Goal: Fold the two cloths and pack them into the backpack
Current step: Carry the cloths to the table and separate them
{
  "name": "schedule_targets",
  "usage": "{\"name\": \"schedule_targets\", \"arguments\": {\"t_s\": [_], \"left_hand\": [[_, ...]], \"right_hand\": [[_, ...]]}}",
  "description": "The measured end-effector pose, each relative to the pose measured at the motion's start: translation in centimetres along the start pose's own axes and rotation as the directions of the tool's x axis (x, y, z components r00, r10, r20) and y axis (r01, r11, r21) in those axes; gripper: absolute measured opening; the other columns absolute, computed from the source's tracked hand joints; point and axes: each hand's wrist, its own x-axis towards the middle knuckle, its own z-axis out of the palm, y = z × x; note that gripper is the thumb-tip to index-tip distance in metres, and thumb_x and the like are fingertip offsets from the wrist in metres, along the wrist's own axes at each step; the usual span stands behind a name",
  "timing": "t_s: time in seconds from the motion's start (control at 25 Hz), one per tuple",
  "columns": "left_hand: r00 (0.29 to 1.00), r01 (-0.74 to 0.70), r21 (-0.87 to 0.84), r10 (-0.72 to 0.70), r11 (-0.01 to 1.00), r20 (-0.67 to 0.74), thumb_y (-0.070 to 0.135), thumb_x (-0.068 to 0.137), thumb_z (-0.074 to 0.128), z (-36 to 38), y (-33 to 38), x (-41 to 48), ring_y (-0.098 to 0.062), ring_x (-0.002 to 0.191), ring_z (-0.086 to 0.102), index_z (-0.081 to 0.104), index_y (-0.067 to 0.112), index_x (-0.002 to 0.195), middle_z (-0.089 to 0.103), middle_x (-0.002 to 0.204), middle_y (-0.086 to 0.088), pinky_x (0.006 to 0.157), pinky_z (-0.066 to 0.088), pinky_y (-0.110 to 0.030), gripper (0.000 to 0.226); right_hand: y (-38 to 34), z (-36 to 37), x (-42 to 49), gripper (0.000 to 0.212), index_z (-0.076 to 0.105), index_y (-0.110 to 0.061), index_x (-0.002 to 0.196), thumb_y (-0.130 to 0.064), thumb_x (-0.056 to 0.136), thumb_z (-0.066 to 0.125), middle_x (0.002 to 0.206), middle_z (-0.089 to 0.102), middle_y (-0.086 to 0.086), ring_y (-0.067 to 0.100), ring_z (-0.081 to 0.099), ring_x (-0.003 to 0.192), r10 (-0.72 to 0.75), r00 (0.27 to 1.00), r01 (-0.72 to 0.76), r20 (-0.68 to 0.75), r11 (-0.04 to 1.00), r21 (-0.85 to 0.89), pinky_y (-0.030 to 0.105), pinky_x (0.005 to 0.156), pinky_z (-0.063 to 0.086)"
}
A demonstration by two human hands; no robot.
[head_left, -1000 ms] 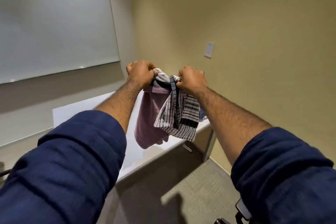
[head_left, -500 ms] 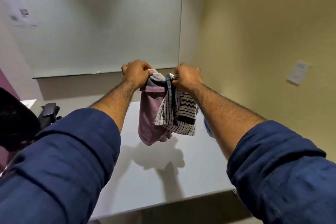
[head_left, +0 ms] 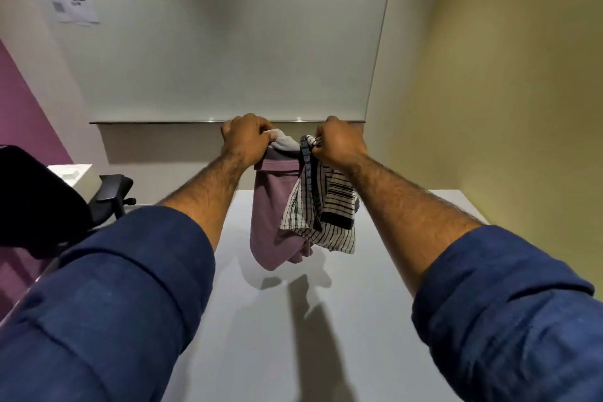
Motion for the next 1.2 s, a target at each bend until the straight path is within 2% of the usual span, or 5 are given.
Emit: {"name": "schedule_targets", "arguments": {"t_s": [0.2, 0.56, 0.88, 1.08, 1.2], "left_hand": [[0.997, 0.059, 0.043, -0.061, 0.997, 0.047, 0.036, 0.093, 0.067, 3.8, -6.1, 5.2, -0.023, 0.107, 0.061, 0.078, 0.025, 0.103, 0.074, 0.106, 0.003, 0.092, 0.026, -0.035, 0.018], [0.985, 0.167, 0.120, -0.171, 0.979, 0.030, 0.032, 0.093, 0.068, 12.8, -15.9, 10.7, -0.027, 0.109, 0.057, 0.079, 0.026, 0.106, 0.070, 0.105, -0.001, 0.097, 0.029, -0.036, 0.018], [0.949, 0.298, 0.261, -0.315, 0.918, 0.025, 0.031, 0.098, 0.062, 22.1, -24.1, 11.4, -0.028, 0.110, 0.053, 0.077, 0.027, 0.108, 0.068, 0.109, -0.004, 0.103, 0.032, -0.041, 0.019], [0.931, 0.341, 0.353, -0.366, 0.871, 0.005, 0.020, 0.099, 0.059, 28.0, -27.4, 9.0, -0.029, 0.118, 0.052, 0.072, 0.016, 0.116, 0.061, 0.125, -0.009, 0.110, 0.030, -0.042, 0.021], [0.925, 0.343, 0.339, -0.377, 0.876, 0.039, 0.007, 0.098, 0.054, 30.7, -28.8, 6.7, -0.028, 0.149, 0.028, 0.053, 0.016, 0.140, 0.033, 0.161, -0.013, 0.125, 0.011, -0.045, 0.043]], "right_hand": [[-0.9, 7.1, 7.0, 0.016, 0.067, -0.021, 0.097, -0.033, 0.088, 0.074, 0.096, 0.054, -0.006, 0.018, 0.056, 0.098, -0.008, 0.995, 0.009, 0.095, 1.000, 0.000, 0.049, 0.106, 0.036], [-0.4, 21.1, 15.2, 0.017, 0.067, -0.021, 0.103, -0.029, 0.089, 0.072, 0.107, 0.059, -0.002, 0.018, 0.054, 0.103, -0.073, 0.991, 0.062, 0.113, 0.994, 0.090, 0.047, 0.107, 0.035], [0.0, 33.4, 17.5, 0.027, 0.064, -0.018, 0.118, -0.026, 0.092, 0.067, 0.116, 0.059, 0.003, 0.024, 0.055, 0.107, -0.099, 0.960, 0.056, 0.260, 0.984, 0.170, 0.047, 0.102, 0.039], [0.8, 40.8, 15.9, 0.029, 0.064, -0.016, 0.120, -0.027, 0.093, 0.063, 0.120, 0.054, 0.008, 0.029, 0.052, 0.111, -0.056, 0.926, -0.040, 0.372, 0.969, 0.245, 0.046, 0.095, 0.046], [1.1, 44.4, 14.3, 0.046, 0.056, -0.019, 0.137, -0.038, 0.095, 0.059, 0.145, 0.041, 0.012, 0.033, 0.039, 0.133, -0.019, 0.863, -0.117, 0.505, 0.964, 0.237, 0.051, 0.105, 0.041]]}}
